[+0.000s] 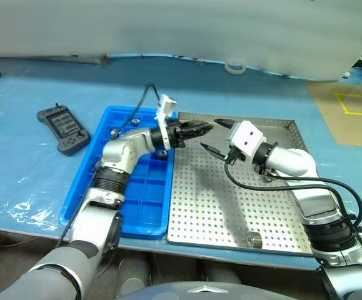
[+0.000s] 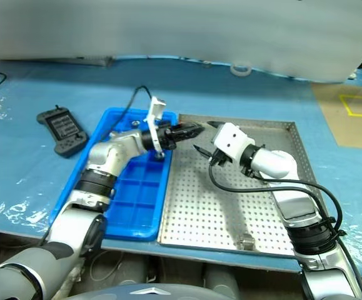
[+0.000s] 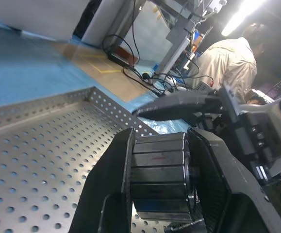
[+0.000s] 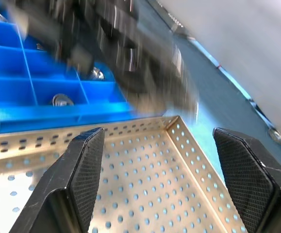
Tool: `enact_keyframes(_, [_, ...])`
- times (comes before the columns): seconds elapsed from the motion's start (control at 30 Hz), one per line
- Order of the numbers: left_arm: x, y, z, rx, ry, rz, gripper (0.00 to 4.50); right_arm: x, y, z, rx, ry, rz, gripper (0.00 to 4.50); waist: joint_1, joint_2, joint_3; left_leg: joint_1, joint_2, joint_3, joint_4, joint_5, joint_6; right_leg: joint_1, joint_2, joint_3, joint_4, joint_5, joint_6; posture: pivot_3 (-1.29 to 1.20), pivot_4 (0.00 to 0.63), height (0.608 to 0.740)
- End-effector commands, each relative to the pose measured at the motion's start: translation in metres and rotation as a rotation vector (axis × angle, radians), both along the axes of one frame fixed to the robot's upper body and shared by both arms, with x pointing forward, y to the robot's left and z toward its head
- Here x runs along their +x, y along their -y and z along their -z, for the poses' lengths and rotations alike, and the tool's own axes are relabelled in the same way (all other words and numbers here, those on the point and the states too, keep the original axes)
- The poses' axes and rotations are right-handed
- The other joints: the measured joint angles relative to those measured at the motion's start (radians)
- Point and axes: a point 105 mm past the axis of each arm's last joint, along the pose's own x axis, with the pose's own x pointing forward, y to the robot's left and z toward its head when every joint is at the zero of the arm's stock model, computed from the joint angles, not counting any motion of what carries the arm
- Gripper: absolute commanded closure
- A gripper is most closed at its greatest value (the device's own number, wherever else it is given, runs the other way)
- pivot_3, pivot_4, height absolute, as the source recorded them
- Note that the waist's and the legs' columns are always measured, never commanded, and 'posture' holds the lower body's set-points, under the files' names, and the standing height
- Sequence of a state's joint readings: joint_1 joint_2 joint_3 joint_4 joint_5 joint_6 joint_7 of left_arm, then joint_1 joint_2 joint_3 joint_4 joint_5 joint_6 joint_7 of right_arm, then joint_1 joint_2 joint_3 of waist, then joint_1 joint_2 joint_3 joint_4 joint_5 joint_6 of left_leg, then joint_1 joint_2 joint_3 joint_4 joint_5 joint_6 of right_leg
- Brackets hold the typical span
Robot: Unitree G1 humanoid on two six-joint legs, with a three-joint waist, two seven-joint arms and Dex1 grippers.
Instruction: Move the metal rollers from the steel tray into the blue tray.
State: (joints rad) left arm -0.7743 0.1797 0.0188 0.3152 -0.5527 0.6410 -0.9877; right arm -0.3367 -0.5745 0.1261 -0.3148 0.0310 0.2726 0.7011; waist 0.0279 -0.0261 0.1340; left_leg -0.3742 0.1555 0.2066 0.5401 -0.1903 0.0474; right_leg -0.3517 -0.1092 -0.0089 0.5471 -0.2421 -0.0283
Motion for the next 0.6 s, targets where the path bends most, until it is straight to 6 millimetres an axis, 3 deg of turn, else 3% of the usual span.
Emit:
enact_keyframes(0.03, [-0.014, -0.025, -0.025, -0.003, 0.126, -0.031, 3.15, -0.004, 0.002, -0.009, 0.037, -0.003, -0.036, 0.79, -0.003, 0.0, 0.0, 0.0, 0.0, 0.0, 0.0, 0.0, 0.0, 0.0, 0.0, 0.0, 0.0, 0.0, 0.0, -0.11, 0.15, 0.74])
enact_keyframes(0.23, [-0.06, -0.084, -0.015, 0.251, 0.235, -0.086, 3.15, -0.001, 0.004, -0.001, 0.008, -0.047, -0.079, 0.79, -0.011, 0.001, 0.001, 0.0, 0.0, 0.0, -0.002, 0.0, -0.001, 0.0, 0.0, -0.001, -0.002, 0.0, 0.0, -0.07, 0.15, 0.74])
enact_keyframes(0.37, [-0.078, -0.128, 0.012, 0.485, 0.278, -0.189, 3.15, 0.009, 0.0, 0.009, -0.026, -0.048, -0.098, 0.79, 0.009, 0.001, 0.001, 0.001, 0.0, -0.001, -0.004, -0.001, -0.005, 0.001, 0.001, -0.002, -0.003, 0.0, -0.001, 0.05, 0.15, 0.74])
enact_keyframes(0.5, [-0.09, -0.146, 0.01, 0.494, 0.29, -0.271, 3.15, 0.014, -0.011, 0.016, -0.055, -0.051, -0.157, 0.79, 0.041, 0.001, 0.004, 0.003, 0.0, -0.001, -0.006, 0.001, -0.009, 0.0, 0.001, -0.003, -0.003, -0.001, 0.0, 0.14, 0.15, 0.74])
enact_keyframes(0.6, [-0.108, -0.16, 0.024, 0.568, 0.278, -0.306, 3.15, 0.019, -0.018, 0.018, -0.056, -0.052, -0.197, 0.79, 0.052, -0.002, 0.005, 0.004, 0.0, -0.001, -0.008, 0.003, -0.012, 0.001, 0.001, -0.002, -0.002, -0.001, 0.0, 0.2, 0.15, 0.74])
